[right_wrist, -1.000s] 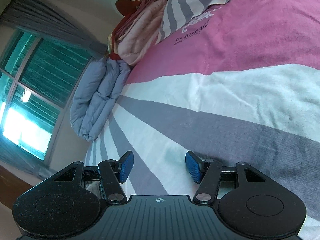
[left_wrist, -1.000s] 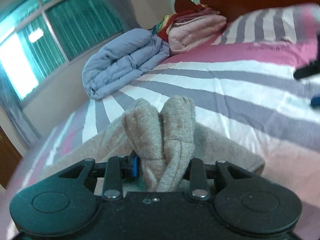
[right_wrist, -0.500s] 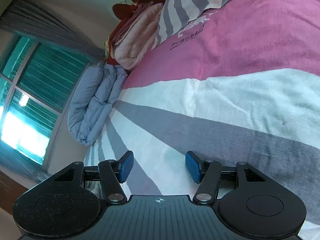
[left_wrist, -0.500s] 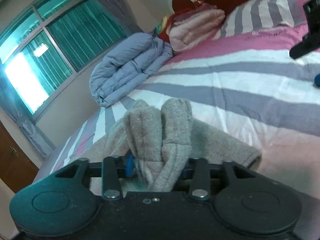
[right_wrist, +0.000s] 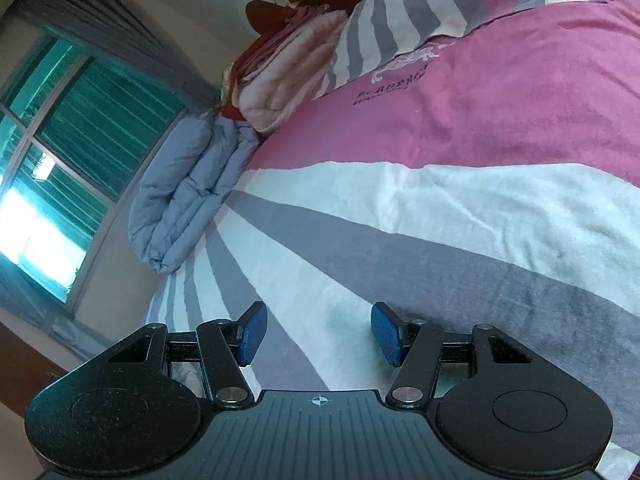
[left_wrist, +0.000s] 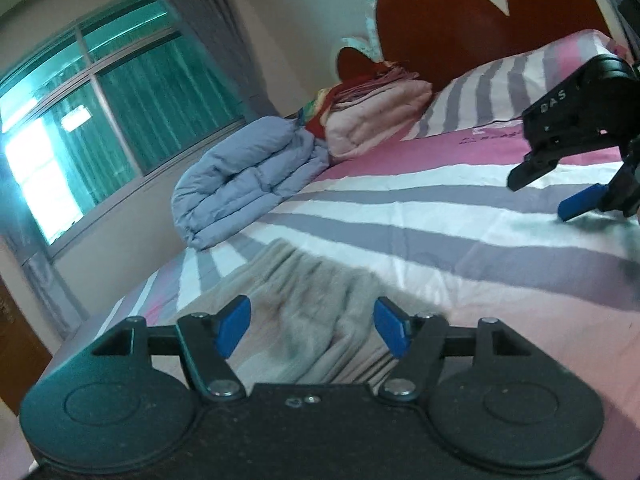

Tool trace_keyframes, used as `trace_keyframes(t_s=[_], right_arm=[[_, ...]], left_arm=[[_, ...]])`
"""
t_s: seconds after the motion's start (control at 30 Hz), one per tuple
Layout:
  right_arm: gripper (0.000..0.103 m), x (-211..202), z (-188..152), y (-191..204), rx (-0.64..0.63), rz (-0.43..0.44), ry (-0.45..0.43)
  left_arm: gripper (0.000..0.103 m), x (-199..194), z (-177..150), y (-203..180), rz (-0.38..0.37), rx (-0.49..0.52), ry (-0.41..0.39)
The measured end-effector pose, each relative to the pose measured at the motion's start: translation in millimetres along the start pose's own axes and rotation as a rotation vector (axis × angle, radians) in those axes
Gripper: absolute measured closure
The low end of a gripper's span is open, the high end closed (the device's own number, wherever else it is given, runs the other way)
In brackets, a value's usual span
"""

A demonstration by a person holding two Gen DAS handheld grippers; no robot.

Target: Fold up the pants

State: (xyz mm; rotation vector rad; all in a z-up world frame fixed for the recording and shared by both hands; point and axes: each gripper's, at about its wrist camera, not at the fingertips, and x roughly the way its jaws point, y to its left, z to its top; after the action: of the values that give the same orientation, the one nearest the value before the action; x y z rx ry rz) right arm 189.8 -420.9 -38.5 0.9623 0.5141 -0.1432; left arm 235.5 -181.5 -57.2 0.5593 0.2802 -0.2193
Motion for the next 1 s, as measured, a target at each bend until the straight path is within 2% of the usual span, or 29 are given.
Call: trace_keyframes(t_s=[0.13,0.2,0.3,0.37,0.43,0.5,0.63,0.73,0.8,0.93,1.0], right_arm=[[0.045,2.0,-3.7,5.8,-0.023,-0.006,0.004],[0.045,1.7,-2.9,11.7,-0.064,0.028,0.003],[0.045,-3.3,-8.9,34.2,-0.143,0.213,0.002],[0.045,0.0,-21.1,53.3,-0.196,0.347,0.064],[0.045,5.9,-38.0,74.0,-0.262,0.432,0.123],[0.045,15.8,-53.4,90.9,-0.299,0.468,0.167],[0.045,43.2,-77.1,113.3,-0.355,0.421,0.224],[0.045,66.0,-86.2,123.2,-0.386,0.364,0.264],[0.045,77.7,-89.4,126.5,-0.381,0.347,0.263],[0.045,92.3,-95.7,134.4,-0.405,0.279,0.239],[0.045,95.3,-101.1,137.1,-0.422,0.258,0.226]], left_arm=[[0.041,-13.2,-9.5,19.0,0.052,-0.024,-0.007],[0.040,-21.5,-17.5,39.6,0.096,-0.049,-0.006],[0.037,-35.8,-35.7,78.2,0.189,-0.092,0.008],[0.037,-45.8,-51.6,107.0,0.268,-0.131,0.024],[0.036,-53.3,-71.2,131.0,0.321,-0.165,0.055],[0.034,-58.4,-89.1,144.8,0.356,-0.202,0.095],[0.028,-73.9,-126.5,159.9,0.364,-0.326,0.117],[0.024,-76.1,-129.8,168.2,0.381,-0.333,0.123],[0.024,-77.2,-133.0,167.9,0.354,-0.311,0.142],[0.023,-80.1,-136.1,154.7,0.293,-0.174,0.150],[0.021,-79.7,-134.5,153.2,0.270,-0.164,0.146]])
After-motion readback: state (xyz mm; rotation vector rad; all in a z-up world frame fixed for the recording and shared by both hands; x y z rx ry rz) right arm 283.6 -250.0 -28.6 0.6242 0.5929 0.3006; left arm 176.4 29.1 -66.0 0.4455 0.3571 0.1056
